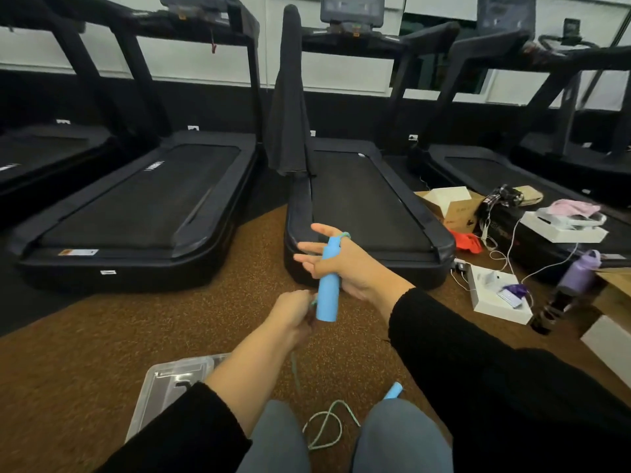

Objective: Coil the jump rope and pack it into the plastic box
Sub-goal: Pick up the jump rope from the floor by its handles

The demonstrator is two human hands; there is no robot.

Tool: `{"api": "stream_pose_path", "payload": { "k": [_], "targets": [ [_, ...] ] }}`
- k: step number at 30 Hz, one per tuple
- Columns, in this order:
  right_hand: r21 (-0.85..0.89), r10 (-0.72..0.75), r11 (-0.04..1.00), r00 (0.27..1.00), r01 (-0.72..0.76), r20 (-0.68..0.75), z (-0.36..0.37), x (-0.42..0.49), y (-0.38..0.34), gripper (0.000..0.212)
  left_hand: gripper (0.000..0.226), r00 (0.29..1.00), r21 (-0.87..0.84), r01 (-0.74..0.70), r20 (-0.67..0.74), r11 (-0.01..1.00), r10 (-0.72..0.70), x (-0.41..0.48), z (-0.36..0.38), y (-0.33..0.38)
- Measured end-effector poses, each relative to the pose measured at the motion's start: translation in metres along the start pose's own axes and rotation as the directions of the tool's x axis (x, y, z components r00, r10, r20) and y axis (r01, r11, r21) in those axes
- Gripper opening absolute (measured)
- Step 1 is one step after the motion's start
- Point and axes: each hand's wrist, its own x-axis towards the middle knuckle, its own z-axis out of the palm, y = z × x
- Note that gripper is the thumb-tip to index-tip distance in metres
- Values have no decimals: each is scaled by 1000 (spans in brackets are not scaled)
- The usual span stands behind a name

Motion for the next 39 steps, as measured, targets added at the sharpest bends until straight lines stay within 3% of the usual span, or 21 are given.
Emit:
{"api": "stream_pose_path", "payload": {
  "k": [3,8,12,18,23,27,30,32,35,39],
  "targets": [
    [-95,60,993,997,-64,-48,-6,-1,5,76,31,998,-65,-59,-34,996,57,3,1,-2],
    [-146,185,972,983,-183,-5,-6,-1,20,81,35,976,-100,-215,-44,971,211,7,5,-2],
    [-175,205,966,976,-188,80,-9,-5,24,78,37,945,-97,-323,-81,941,316,14,4,2],
    [-361,207,917,975,-168,74,-15,-9,35,72,40,871,-11,-489,-67,872,487,12,8,27],
    [-248,227,946,972,-207,55,-27,-14,48,71,41,889,34,-457,11,889,457,12,21,56],
    [-273,229,943,967,-191,115,-30,-22,48,47,35,923,-17,-325,211,946,321,9,30,75],
    [-269,221,947,965,-178,140,-33,-28,43,29,22,902,12,-238,374,971,216,8,35,89],
    [-289,199,946,967,-147,160,-32,-32,38,19,27,874,24,-195,457,980,163,9,38,96],
    [-292,150,952,969,-88,195,-29,-36,30,7,30,852,8,-169,504,986,142,10,44,105],
    [-166,66,986,967,-25,248,-19,-41,19,14,31,852,-67,-150,497,986,163,15,46,118]
  ]
}}
